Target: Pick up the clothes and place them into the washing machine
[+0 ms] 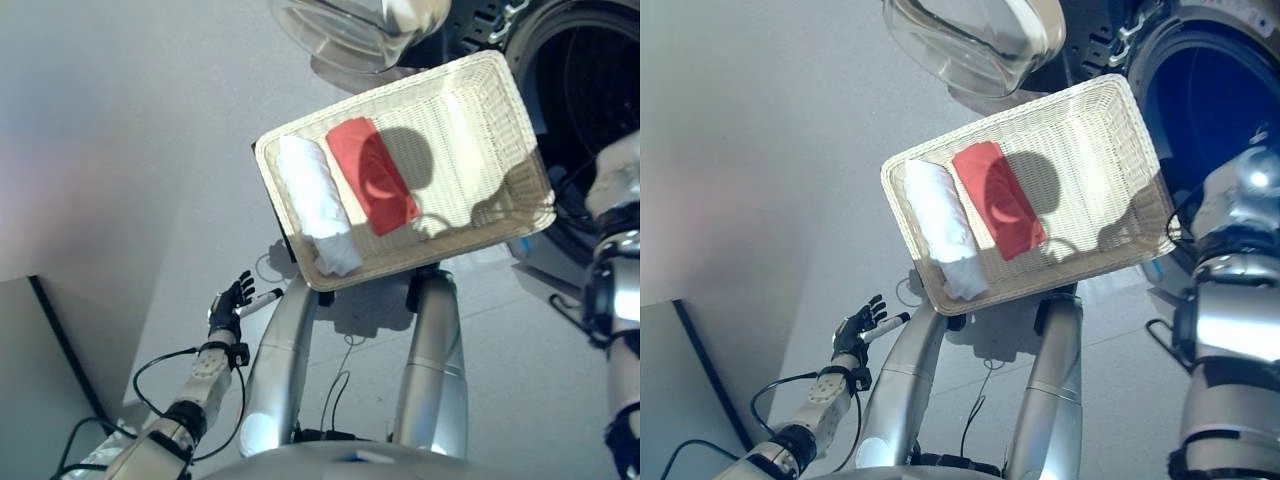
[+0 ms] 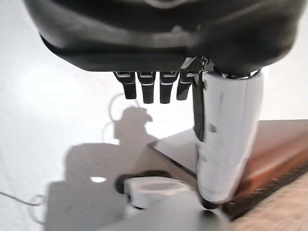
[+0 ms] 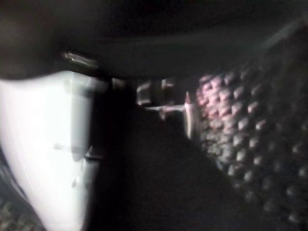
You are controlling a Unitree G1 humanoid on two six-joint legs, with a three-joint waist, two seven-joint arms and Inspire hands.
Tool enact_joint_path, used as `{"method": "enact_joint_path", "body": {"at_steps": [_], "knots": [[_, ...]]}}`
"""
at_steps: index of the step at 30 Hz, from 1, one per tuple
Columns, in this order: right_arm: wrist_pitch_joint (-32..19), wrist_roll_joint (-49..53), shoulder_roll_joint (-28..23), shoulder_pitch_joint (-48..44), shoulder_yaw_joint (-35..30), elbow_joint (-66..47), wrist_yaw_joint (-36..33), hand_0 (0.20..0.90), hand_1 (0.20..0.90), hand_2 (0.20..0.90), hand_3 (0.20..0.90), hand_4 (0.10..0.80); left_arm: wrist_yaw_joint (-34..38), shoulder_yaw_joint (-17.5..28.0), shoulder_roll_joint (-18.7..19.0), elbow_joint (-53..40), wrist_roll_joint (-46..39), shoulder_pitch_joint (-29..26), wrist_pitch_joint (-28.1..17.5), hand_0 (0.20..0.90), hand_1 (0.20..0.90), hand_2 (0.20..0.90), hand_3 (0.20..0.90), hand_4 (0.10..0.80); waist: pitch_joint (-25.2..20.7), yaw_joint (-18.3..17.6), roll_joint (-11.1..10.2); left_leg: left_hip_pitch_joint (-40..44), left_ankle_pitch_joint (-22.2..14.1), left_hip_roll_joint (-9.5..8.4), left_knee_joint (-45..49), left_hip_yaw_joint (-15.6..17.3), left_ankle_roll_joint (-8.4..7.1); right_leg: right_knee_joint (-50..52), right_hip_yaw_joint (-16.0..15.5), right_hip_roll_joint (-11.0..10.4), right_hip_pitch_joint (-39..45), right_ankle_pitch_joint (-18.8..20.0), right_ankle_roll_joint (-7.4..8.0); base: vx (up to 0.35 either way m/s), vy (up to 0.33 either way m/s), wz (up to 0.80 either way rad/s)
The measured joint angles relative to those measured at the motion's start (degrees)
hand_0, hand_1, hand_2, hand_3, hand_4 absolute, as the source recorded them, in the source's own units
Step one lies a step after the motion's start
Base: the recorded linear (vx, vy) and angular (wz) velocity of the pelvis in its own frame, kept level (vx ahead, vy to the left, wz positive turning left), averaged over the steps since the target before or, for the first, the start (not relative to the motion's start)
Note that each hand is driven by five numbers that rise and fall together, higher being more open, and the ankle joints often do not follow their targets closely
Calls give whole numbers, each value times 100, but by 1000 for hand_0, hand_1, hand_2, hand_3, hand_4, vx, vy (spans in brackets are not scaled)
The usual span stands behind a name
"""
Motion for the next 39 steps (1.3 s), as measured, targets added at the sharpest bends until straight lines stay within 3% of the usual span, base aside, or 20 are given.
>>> {"method": "enact_joint_path", "body": {"at_steps": [3,10,20,25,27,30,34,39], "knots": [[5,548,79,-108,-33,155,364,900,900,900,900,800,-22,1,-103,111,-20,7,11,900,900,900,900,800,-56,1,81,63,7,-2,-106,123,162,-143,63,1,9,44,59,39,55,-13],[-38,812,933,270,-119,9,498,900,900,900,900,800,-33,-8,-243,137,-87,-205,-28,900,900,900,900,800,-129,-43,187,437,124,-57,-622,123,154,-536,-1,-22,299,250,132,-35,21,-8],[-13,1153,1782,725,-170,181,1039,900,900,900,900,800,-141,-2,-360,239,-187,-217,-27,900,900,900,900,800,-227,-8,290,1065,828,-81,-1838,-215,-102,-1368,-374,-11,886,543,-12,-9,-14,10],[-34,1147,2319,1312,-31,300,1341,900,900,900,900,800,-159,13,-495,390,-174,-165,-18,900,900,900,900,800,-244,2,265,1766,1152,-60,-2583,-591,-310,-1868,-764,-4,1640,634,-67,54,-55,20],[35,1127,2323,1429,-16,417,1426,900,900,900,900,800,-182,56,-511,408,-126,-111,-16,900,900,900,900,800,-367,51,180,1901,1235,-44,-2811,-696,-311,-1950,-917,6,1789,652,-43,67,-116,23],[377,646,2234,1642,405,791,1557,900,900,900,900,800,-226,99,-533,450,8,-100,-17,900,900,900,900,800,-402,46,125,2301,1447,-32,-3119,-989,-239,-2139,-1216,17,2283,689,-77,34,-98,36],[816,-675,2387,1880,1286,1235,1716,900,900,900,900,800,-231,125,-459,559,261,-59,-17,900,900,900,900,800,-661,270,-196,2518,1554,45,-3372,-1353,-397,-2276,-1546,75,2626,614,-159,26,-103,42],[1091,-2174,2535,1821,1930,1339,1727,900,900,900,900,800,-192,136,-447,572,614,-20,20,900,900,900,900,800,-675,587,-263,2519,1639,80,-3396,-1594,-516,-2263,-1872,68,2832,454,-232,21,-31,40]]}}
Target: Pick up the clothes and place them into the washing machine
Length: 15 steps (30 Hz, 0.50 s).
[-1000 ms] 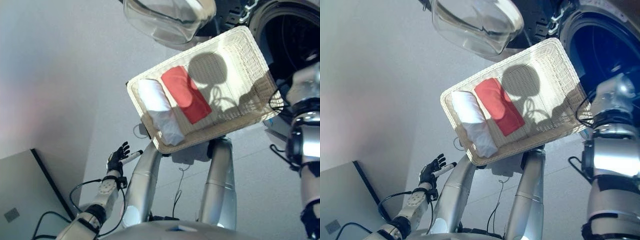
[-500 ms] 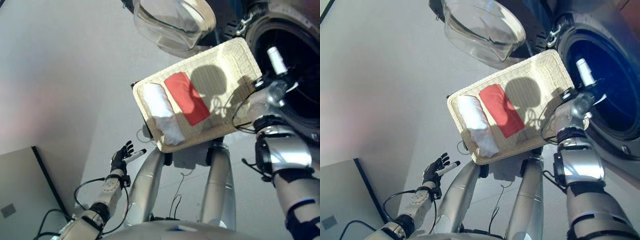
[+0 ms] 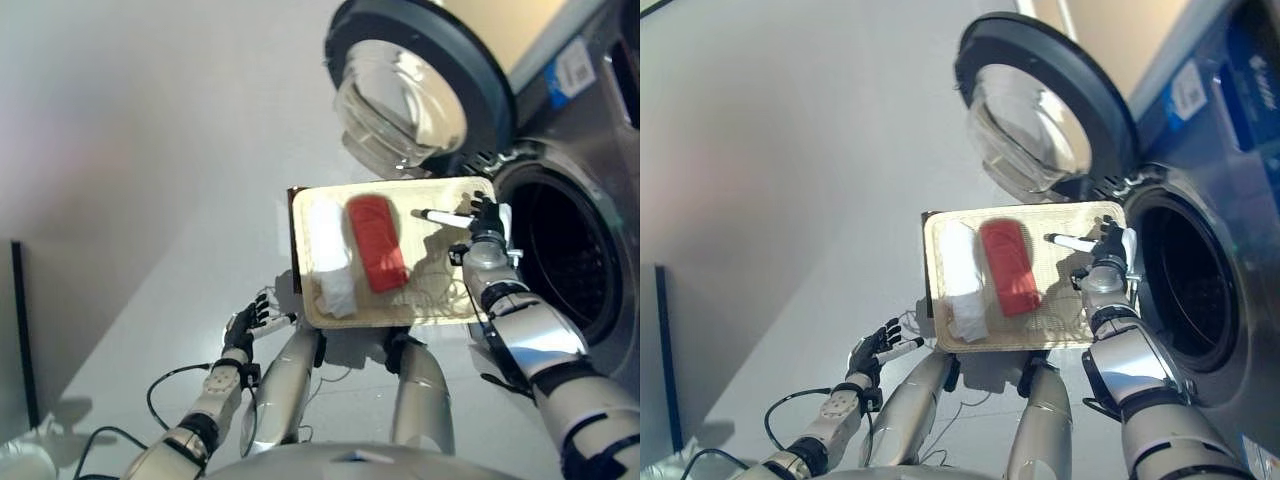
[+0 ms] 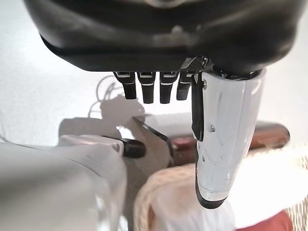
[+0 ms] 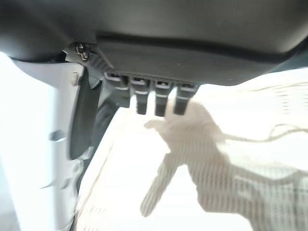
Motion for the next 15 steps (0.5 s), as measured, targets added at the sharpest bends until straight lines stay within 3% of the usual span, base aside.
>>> {"method": "enact_joint_path", "body": {"at_steps": [2,5,8,15], "knots": [[83,-316,170,-14,49,58,-14,900,900,900,900,800,80,29,35,81,35,11,27,900,900,900,900,800,13,45,-53,-8,-5,34,-2,5,8,-16,-122,-4,80,-22,-19,39,-33,30],[180,-644,561,-8,73,153,-3,900,900,900,900,800,156,171,222,211,130,39,131,900,900,900,900,800,32,73,-389,-14,25,35,-55,-9,-30,20,-213,-36,85,-103,-18,39,-21,20],[285,-725,690,1,70,217,-11,900,900,900,900,800,182,219,314,244,226,15,192,900,900,900,900,800,94,164,-576,-17,87,21,-64,-75,-39,13,-270,-40,127,-109,-10,20,-7,14],[415,-856,797,176,63,443,-182,900,900,900,900,800,200,224,363,177,248,-41,198,900,900,900,900,800,177,290,-693,-41,117,-75,-103,-323,-44,-45,-473,-103,256,-201,16,20,12,21]]}}
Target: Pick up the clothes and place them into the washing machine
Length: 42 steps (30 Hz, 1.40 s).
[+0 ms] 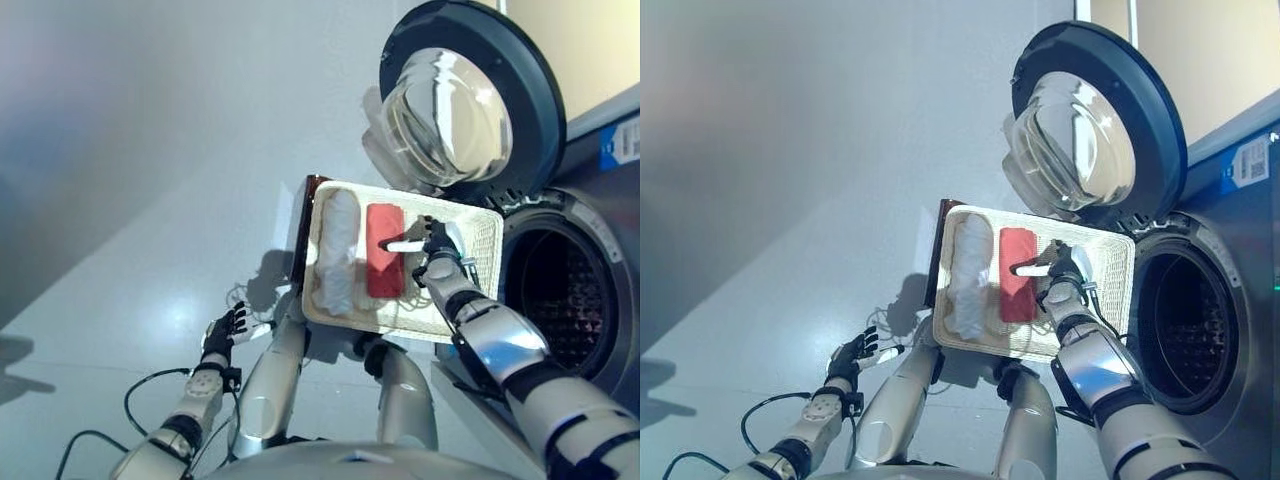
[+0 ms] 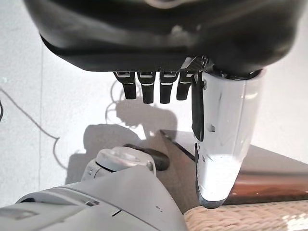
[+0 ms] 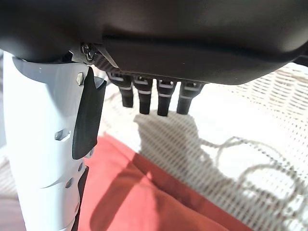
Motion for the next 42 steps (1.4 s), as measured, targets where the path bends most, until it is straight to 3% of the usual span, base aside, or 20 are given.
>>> {"method": "enact_joint_path", "body": {"at_steps": [11,16,27,28,29,30,42], "knots": [[130,-501,77,224,200,37,-245,900,900,900,900,800,119,115,-25,-243,-2,-21,-10,900,900,900,900,800,191,113,47,-163,20,-89,-65,-257,-25,-67,-175,-17,-6,-88,59,28,-18,14],[132,-714,168,390,281,36,-694,900,900,900,900,800,155,101,-26,-410,-6,-93,-30,900,900,900,900,800,304,211,17,-259,20,-141,-29,-466,-31,45,-272,8,-32,-234,56,-5,-34,22],[394,-952,179,602,701,46,-1376,900,900,900,900,800,266,152,-76,-484,-6,-163,-18,900,900,900,900,800,384,388,-113,-802,51,-184,253,-769,-93,492,-715,-55,-293,-632,-82,24,-37,30],[395,-952,175,609,698,46,-1392,815,815,815,815,739,266,148,-76,-470,-6,-162,-7,900,900,900,900,800,388,386,-116,-819,52,-182,245,-775,-96,521,-741,-62,-300,-649,-95,49,-20,13],[414,-952,172,616,702,48,-1392,485,485,485,485,504,266,151,-78,-420,-3,-163,-1,900,900,900,900,800,388,393,-116,-829,53,-183,249,-777,-96,539,-768,-68,-301,-667,-82,47,-17,15],[479,-952,182,609,733,47,-1397,200,200,200,200,300,282,162,-79,-407,-3,-163,0,900,900,900,900,800,388,412,-116,-844,52,-183,250,-785,-97,540,-795,-58,-301,-676,-68,40,-7,9],[618,-1031,43,646,857,65,-1505,200,200,200,200,300,410,140,-135,-377,117,-219,5,900,900,900,900,800,389,519,-121,-786,104,-188,316,-860,-174,660,-835,-90,-258,-713,-133,10,26,2]]}}
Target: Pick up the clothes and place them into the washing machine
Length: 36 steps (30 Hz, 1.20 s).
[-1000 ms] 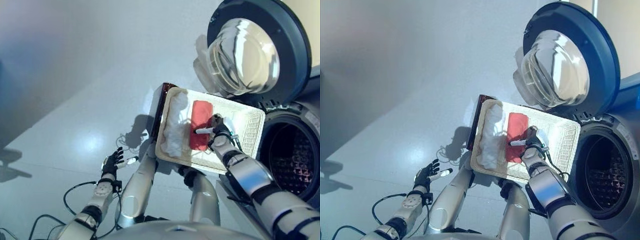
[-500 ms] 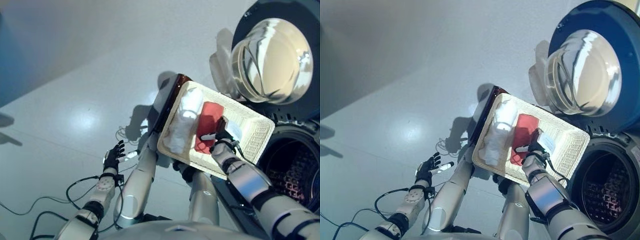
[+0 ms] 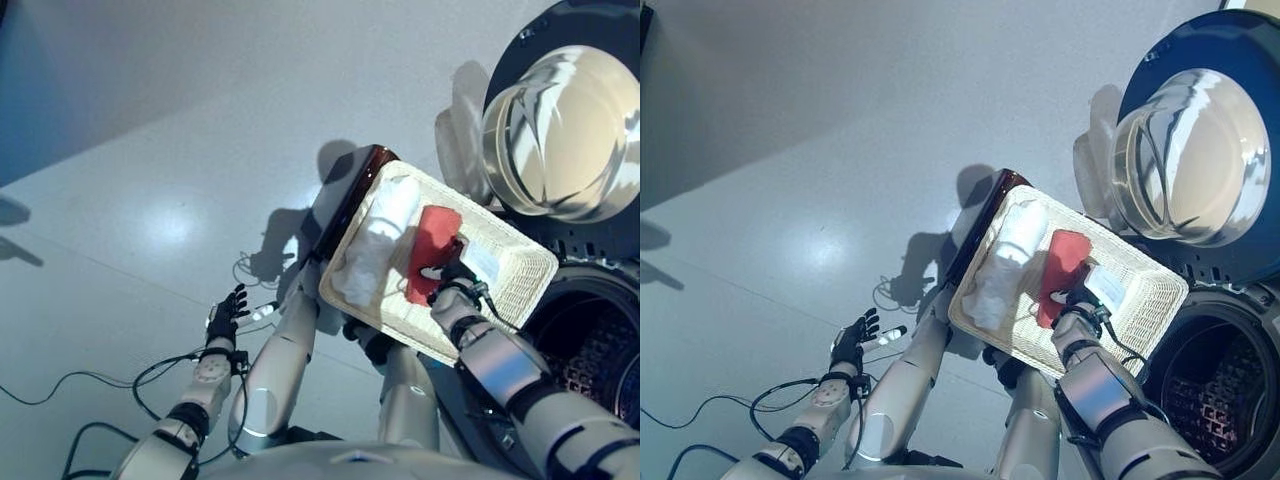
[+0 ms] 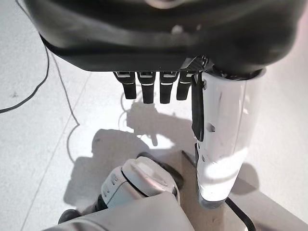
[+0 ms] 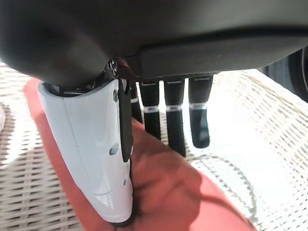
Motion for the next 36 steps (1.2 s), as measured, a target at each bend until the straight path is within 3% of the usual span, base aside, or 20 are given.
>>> {"method": "enact_joint_path", "body": {"at_steps": [8,12,18,21,26,29,36], "knots": [[-155,-210,-80,78,-155,-99,329,200,200,200,200,300,17,0,8,31,83,-4,3,900,900,900,900,800,35,-13,10,177,-16,38,11,135,-11,126,144,-24,55,-41,-53,4,13,-6],[-407,-80,100,347,-611,-222,621,200,200,200,200,300,20,-9,12,10,85,11,-5,900,900,900,900,800,45,-35,26,246,-18,35,1,221,-5,156,216,-51,75,-51,-71,18,9,-7],[-878,1255,183,861,-1900,-412,1015,200,200,200,200,300,-35,36,62,151,60,245,-8,900,900,900,900,800,56,-329,45,635,-49,11,-95,581,101,110,600,-129,258,19,44,-16,65,-23],[-1136,1941,62,985,-2244,-576,1083,200,200,200,200,300,-62,45,120,216,48,325,-29,900,900,900,900,800,26,-528,63,739,-90,38,-100,833,172,26,845,-119,258,116,98,-92,94,-41],[-1447,3091,-157,1108,-2776,-1058,1216,200,200,200,200,300,-138,8,115,246,-169,375,-43,900,900,900,900,800,-135,-947,234,811,-168,109,-171,1356,281,-269,1345,-71,115,387,219,-37,105,-52],[-1694,3838,-114,1086,-3178,-1380,1321,200,200,200,200,300,-199,-33,31,242,-310,361,-175,900,900,900,900,800,-212,-1072,399,887,-167,112,-219,1710,428,-400,1751,-46,34,580,380,-10,100,-66],[-2190,4787,-29,1046,-3695,-1824,1271,200,200,200,200,300,-272,-322,-131,222,-649,357,-486,900,900,900,900,800,-375,-1345,761,1114,-136,131,-538,1981,477,-626,2144,2,-39,744,482,-11,46,-30]]}}
